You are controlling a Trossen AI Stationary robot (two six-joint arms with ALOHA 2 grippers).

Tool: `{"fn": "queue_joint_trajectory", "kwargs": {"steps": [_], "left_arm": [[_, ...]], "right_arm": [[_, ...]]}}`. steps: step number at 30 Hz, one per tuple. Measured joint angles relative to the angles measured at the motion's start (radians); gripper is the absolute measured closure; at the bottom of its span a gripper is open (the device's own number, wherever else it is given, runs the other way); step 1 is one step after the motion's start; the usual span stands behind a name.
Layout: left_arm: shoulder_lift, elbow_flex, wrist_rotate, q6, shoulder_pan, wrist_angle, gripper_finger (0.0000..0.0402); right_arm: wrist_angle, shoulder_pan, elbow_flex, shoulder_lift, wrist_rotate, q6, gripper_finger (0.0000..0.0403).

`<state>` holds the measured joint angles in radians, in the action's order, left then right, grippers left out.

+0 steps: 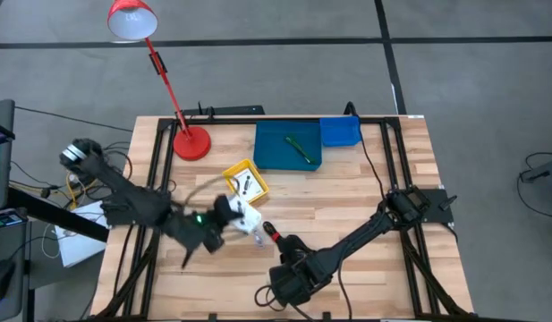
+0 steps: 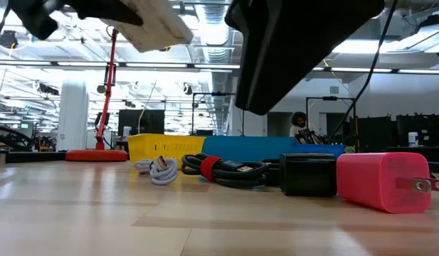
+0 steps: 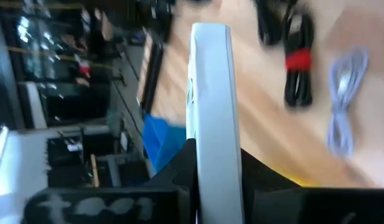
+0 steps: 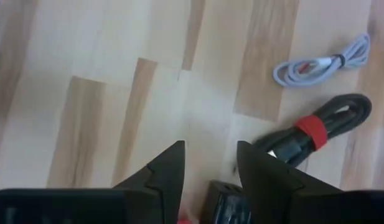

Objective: Pick and place items into bin
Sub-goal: Put the white card reader box into the yellow bin

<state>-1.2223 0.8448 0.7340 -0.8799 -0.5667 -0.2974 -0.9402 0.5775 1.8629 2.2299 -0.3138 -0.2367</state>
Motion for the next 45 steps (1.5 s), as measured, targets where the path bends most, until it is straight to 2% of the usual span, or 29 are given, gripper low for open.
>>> {"fn": "queue_joint_trajectory", "kwargs": {"steps": [3,8,10,17,23,30,36,45], "left_arm": [[0.085,0.006,-0.063,0.010,0.090,-0.147,0.0371],[0.142,0.006,-0.333,-0.002,0.286,-0.226,0.0371],[0.140,0.006,-0.406,-0.045,0.360,-0.231,0.0371],[0.063,0.007,-0.578,-0.207,0.562,-0.194,0.0371],[-0.040,0.007,-0.712,-0.271,0.660,-0.190,0.0371],[-0.144,0.007,-0.754,-0.307,0.711,-0.187,0.0371],[-0.173,0.007,-0.755,-0.319,0.721,-0.175,0.0369],[-0.172,0.007,-0.756,-0.224,0.720,-0.100,0.0305]], "right_arm": [[-0.018,-0.004,0.000,0.000,0.000,0.000,0.0271],[-0.073,-0.018,0.000,0.000,-0.001,0.000,0.0278],[-0.101,-0.031,0.000,0.000,-0.001,0.001,0.0281],[-0.169,-0.066,-0.001,0.000,0.006,0.001,0.0282],[-0.227,-0.069,-0.001,0.000,0.016,0.006,0.0282],[-0.274,-0.070,-0.001,0.000,0.016,0.008,0.0283],[-0.292,-0.070,-0.001,0.000,0.011,0.008,0.0284],[-0.294,-0.071,-0.001,0.000,-0.002,0.008,0.0285]]}}
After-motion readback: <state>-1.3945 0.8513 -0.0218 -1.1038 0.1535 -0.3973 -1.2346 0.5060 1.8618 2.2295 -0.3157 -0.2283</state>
